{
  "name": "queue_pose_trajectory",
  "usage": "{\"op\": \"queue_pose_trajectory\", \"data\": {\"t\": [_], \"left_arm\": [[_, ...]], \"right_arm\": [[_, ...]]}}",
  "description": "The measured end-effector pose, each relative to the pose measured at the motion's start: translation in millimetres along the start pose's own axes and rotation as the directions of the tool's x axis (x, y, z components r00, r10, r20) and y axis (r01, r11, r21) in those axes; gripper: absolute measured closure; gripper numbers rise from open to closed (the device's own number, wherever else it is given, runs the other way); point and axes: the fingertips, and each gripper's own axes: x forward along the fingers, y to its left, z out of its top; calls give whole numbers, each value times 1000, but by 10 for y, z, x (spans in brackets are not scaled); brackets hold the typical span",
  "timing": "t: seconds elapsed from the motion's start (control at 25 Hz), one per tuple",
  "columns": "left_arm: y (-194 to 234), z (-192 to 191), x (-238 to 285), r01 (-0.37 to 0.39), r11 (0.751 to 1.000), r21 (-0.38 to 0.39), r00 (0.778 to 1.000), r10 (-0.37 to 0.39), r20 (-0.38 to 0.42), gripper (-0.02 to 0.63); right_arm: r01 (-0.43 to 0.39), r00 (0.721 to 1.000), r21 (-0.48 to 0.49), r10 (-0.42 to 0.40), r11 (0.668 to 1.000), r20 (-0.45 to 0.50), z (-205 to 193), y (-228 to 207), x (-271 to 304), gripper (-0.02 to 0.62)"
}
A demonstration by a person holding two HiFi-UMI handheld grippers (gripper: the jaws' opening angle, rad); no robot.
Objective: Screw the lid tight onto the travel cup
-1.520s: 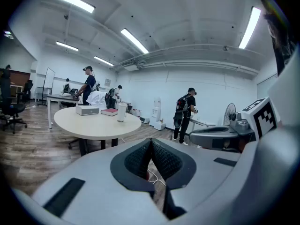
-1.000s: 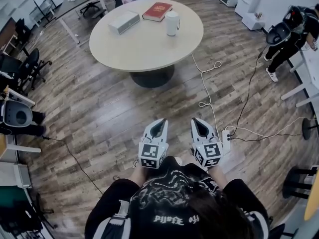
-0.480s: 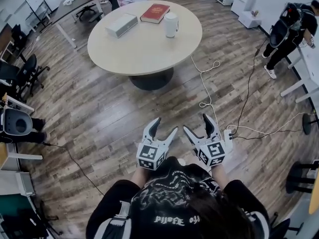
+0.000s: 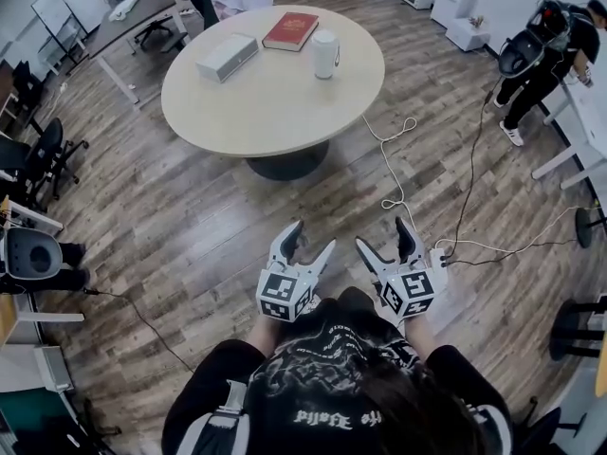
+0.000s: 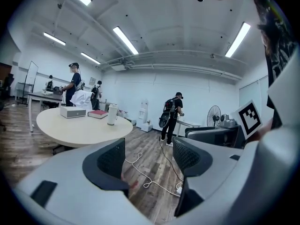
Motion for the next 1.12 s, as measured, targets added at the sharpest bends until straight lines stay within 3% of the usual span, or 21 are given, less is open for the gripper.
{"op": "queue_pose_trajectory", "data": {"t": [0.28,0.68,1.12], "left_arm": [[66,103,515,84,995,-62,995,-87,-47,284],[475,439,1798,-33,998,-57,999,31,-45,284],[676,616,2800,-116,983,-141,993,112,-33,284]], "right_arm": [[-5,1000,-43,4,999,-19,106,-372,430,173],[-159,985,-69,153,985,-81,417,-1307,1498,184],[-276,955,-98,262,956,-140,544,-2031,2044,192]]}}
